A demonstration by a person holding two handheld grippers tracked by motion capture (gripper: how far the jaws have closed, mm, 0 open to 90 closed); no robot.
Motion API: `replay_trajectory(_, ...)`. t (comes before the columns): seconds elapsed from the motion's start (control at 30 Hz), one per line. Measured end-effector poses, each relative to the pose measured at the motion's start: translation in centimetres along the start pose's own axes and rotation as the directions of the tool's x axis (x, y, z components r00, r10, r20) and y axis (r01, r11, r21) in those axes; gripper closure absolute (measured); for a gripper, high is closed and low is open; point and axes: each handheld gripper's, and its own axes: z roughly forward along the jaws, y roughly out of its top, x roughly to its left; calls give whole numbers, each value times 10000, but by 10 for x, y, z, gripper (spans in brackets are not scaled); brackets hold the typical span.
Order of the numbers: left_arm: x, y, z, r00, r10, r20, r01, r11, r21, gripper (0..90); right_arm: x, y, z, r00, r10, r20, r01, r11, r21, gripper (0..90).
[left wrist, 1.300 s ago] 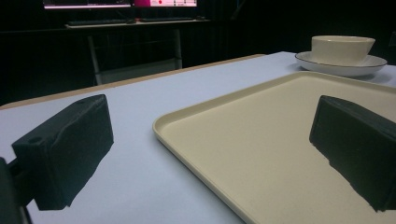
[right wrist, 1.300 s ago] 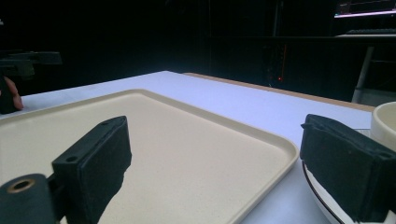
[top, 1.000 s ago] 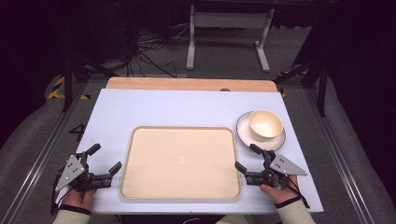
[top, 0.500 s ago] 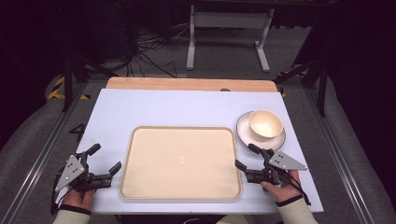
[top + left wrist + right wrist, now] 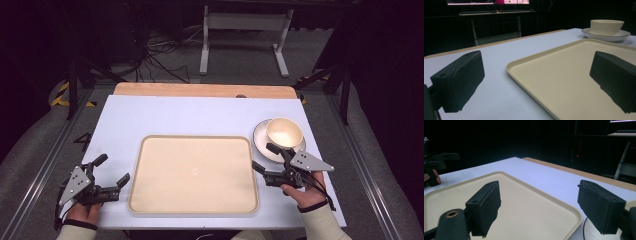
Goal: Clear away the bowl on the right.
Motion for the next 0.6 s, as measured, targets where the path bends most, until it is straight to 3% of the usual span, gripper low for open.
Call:
replay_trajectory(0.47, 0, 0, -1, 10000, 41, 17, -41, 10000, -59, 2, -8, 22, 4, 10000, -66, 10, 66, 10000, -21, 203)
replay_trajectory(0.6, 0, 0, -1, 10000, 25, 18, -24, 10000, -44, 2, -15, 25, 6, 9996, 278, 92, -279, 9996, 52, 198)
